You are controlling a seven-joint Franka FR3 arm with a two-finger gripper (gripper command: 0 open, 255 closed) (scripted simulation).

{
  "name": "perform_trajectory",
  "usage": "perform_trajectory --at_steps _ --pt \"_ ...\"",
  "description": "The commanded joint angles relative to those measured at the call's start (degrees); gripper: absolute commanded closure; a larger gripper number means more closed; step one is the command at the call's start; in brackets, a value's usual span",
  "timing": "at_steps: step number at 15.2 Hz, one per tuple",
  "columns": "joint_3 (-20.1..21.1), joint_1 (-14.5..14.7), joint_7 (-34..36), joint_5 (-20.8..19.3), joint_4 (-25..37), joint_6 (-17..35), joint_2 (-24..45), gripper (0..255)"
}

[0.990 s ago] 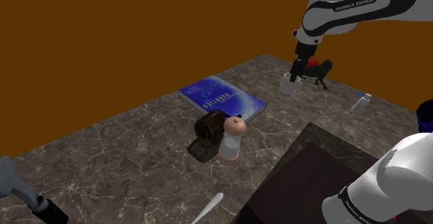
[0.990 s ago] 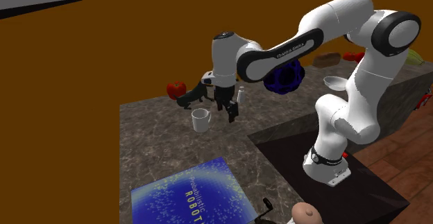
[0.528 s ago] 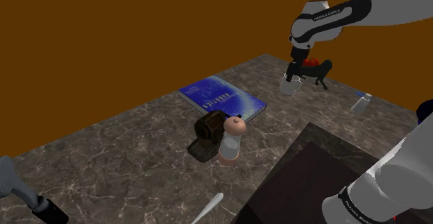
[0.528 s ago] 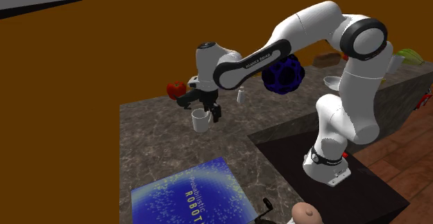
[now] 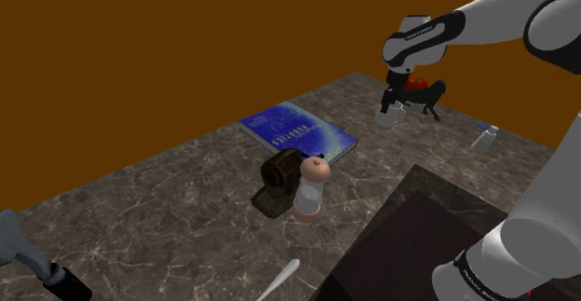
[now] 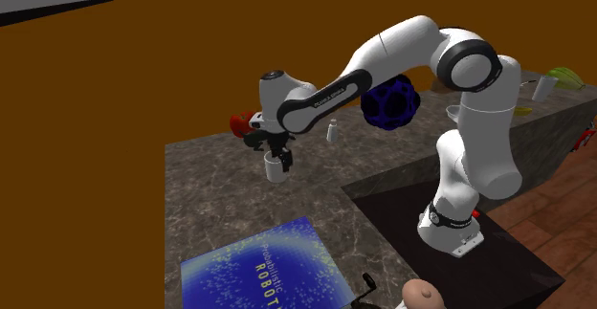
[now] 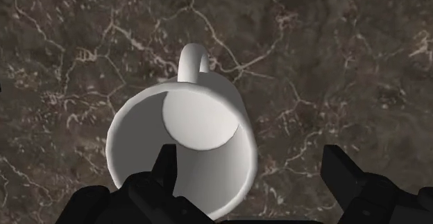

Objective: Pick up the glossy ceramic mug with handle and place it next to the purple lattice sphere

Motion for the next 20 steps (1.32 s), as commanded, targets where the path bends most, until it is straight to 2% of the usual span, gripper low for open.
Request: perform_trajectory --at_steps 1,4,11,12,20 --pt "0.07 -0.13 -0.17 0.33 -0.54 1.48 0.94 0" --pt "0.14 -0.32 -0.42 0.7 -1.32 3.25 1.97 0" --pt "0.14 -0.32 -0.42 0.7 -1.32 3.25 1.97 0" --pt "0.14 -0.32 -0.42 0.7 -1.32 3.25 1.97 255" --pt "0.14 -0.32 -0.42 0.7 -1.32 3.25 1.97 255"
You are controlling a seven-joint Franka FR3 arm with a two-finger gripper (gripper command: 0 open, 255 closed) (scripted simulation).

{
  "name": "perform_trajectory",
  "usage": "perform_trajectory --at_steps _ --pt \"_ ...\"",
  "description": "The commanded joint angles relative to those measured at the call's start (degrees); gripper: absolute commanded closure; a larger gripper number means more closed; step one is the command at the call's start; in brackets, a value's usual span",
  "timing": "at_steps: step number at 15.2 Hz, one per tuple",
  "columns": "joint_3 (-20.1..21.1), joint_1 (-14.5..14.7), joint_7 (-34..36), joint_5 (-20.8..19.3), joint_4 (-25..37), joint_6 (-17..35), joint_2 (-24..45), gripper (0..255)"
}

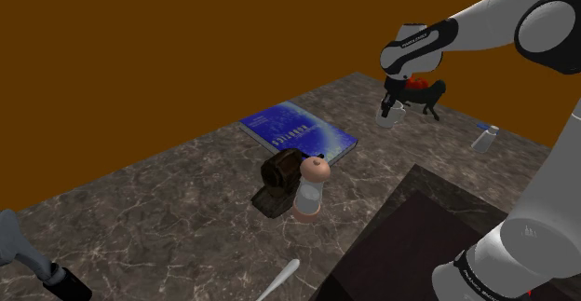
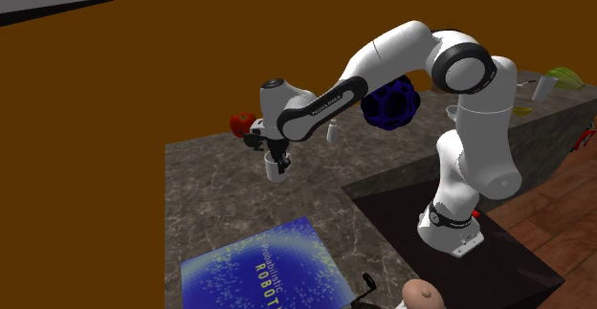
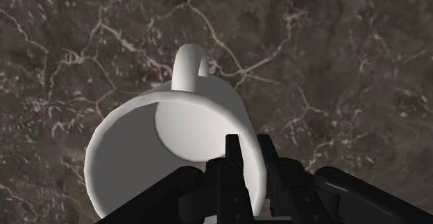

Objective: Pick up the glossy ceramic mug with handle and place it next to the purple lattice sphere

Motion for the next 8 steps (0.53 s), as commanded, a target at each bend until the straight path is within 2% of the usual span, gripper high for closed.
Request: perform_trajectory --at_steps 1,8 --pt "0.0 0.0 0.0 0.0 0.01 0.0 -0.01 255" --pt "-0.26 0.3 0.32 -0.91 2.32 -4.82 -2.64 255"
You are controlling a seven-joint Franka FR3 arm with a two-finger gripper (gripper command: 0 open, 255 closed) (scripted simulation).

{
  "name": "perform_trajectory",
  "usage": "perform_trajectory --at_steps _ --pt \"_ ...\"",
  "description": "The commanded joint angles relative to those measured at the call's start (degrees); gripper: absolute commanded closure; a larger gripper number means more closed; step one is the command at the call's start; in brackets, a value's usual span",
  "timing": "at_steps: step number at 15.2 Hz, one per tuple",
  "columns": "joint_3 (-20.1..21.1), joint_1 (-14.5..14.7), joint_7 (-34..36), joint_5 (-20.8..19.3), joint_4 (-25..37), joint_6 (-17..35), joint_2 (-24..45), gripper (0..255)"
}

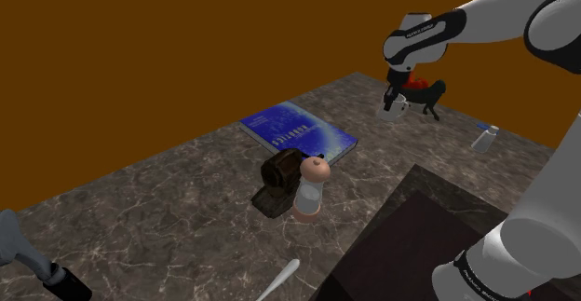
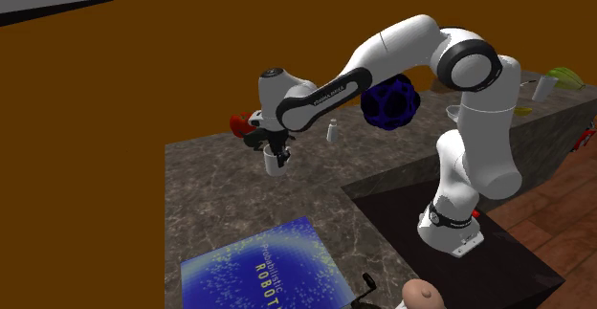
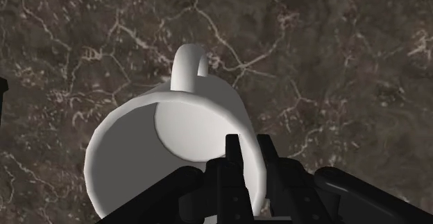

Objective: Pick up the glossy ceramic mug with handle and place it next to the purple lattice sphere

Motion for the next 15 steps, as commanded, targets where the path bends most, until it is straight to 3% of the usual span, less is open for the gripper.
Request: perform_trajectory --at_steps 1,15 --pt "-0.08 0.09 0.09 -0.31 0.53 -1.4 -0.91 255" --pt "-0.26 0.41 0.23 -1.38 7.22 -11.41 -4.4 255"
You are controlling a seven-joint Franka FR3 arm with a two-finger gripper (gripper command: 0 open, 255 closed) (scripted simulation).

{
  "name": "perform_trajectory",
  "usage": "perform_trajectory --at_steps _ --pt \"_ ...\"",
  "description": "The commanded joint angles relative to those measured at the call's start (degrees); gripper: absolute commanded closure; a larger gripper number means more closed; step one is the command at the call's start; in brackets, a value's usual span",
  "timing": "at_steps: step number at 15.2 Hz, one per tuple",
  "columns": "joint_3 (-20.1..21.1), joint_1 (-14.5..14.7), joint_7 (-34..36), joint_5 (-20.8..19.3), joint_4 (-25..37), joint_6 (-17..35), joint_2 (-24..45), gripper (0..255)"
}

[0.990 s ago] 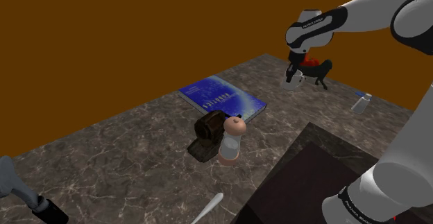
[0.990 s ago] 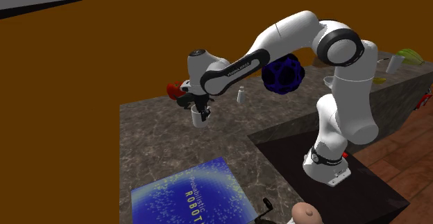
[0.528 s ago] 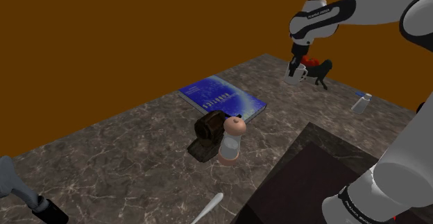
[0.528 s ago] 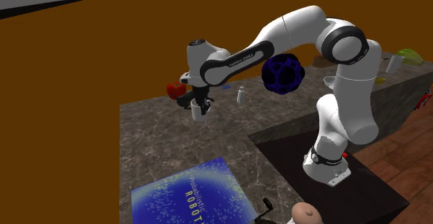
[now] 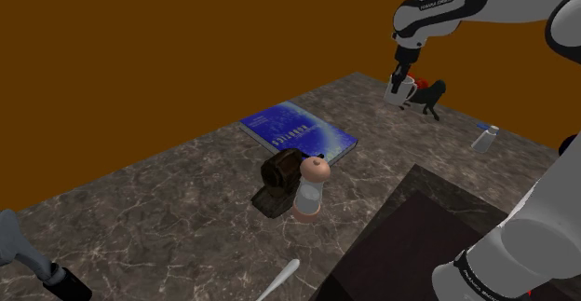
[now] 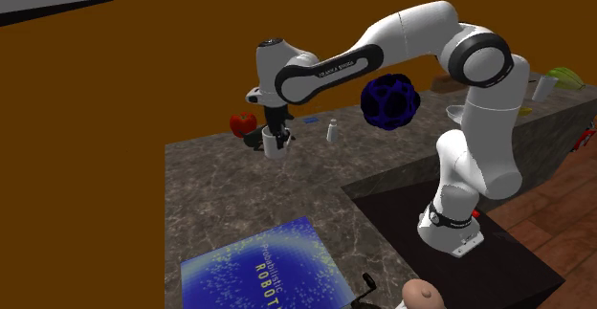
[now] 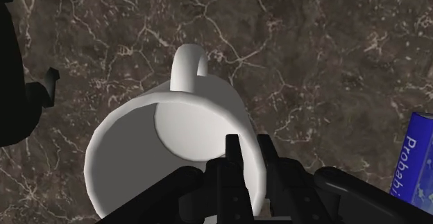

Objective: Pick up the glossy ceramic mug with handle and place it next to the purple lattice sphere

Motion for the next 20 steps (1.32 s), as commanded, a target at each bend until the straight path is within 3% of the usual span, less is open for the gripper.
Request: perform_trajectory --at_steps 1,20 --pt "-0.02 0.02 -0.02 -0.11 0.97 -1.32 -0.36 255" --pt "-0.14 -0.06 -0.88 -0.13 14.93 -15.79 -0.93 255"
